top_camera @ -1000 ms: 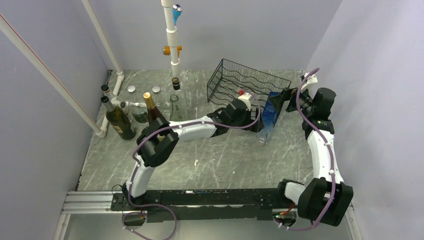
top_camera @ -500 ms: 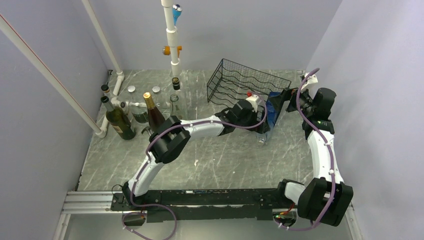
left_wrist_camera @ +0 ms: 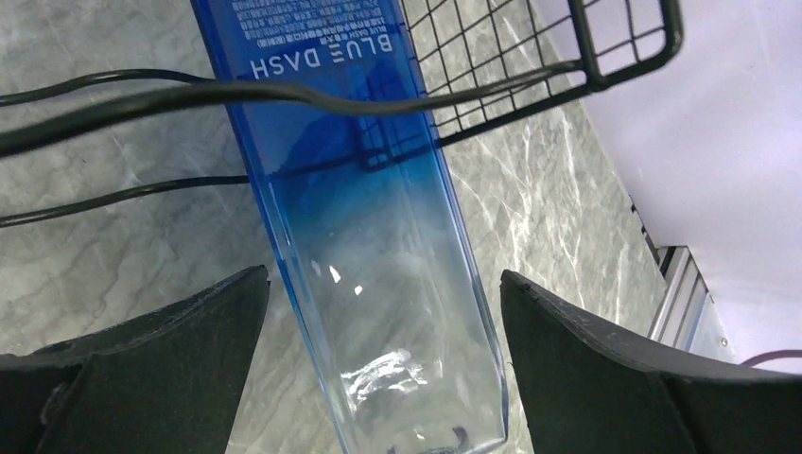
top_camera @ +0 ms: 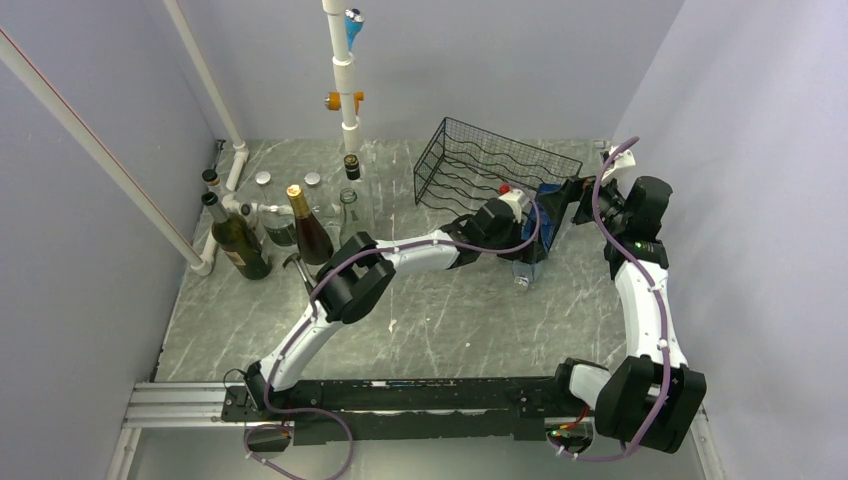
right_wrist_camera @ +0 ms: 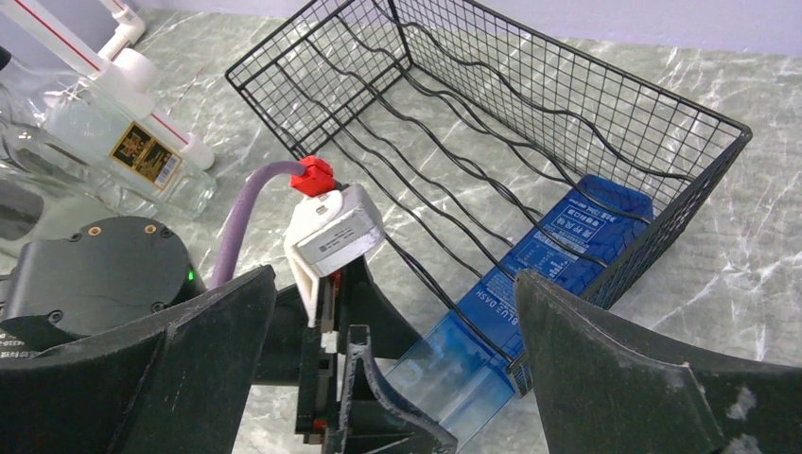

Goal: Take the wine bottle off the wine rack
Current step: Pick up the wine bottle from the wine rack.

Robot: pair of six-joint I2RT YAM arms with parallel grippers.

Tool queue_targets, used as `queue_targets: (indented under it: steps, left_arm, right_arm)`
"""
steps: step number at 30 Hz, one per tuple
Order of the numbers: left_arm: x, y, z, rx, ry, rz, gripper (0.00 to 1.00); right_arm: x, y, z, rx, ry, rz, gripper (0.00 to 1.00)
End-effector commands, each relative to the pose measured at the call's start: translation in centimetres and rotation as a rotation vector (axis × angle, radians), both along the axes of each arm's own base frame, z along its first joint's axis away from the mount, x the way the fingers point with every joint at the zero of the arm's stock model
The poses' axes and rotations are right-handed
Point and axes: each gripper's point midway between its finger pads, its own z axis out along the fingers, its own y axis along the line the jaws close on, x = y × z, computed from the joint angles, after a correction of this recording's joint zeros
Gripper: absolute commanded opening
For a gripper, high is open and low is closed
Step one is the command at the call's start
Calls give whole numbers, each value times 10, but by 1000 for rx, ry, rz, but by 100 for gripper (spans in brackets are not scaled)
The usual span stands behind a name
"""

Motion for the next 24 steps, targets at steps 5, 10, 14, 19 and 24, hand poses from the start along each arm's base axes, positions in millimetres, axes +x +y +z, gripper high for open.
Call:
queue_targets:
  steps: [5, 10, 14, 19, 24]
  left_arm:
    - [17, -12, 8, 6, 7, 64, 95]
    - [19, -12, -5, 52, 22, 87, 91]
    - [20, -15, -9, 62, 27, 86, 90]
    - [20, -17, -12, 79, 25, 89, 87]
    - [21, -14, -15, 132, 0, 106, 84]
  right_arm:
    - [-2, 1, 18, -12, -71, 11, 100]
    - [-2, 1, 19, -14, -73, 12, 100]
    - [-2, 1, 18, -14, -73, 12, 100]
    - [-2, 1, 18, -14, -72, 12, 100]
    - [-2, 1, 17, -15, -71, 13, 100]
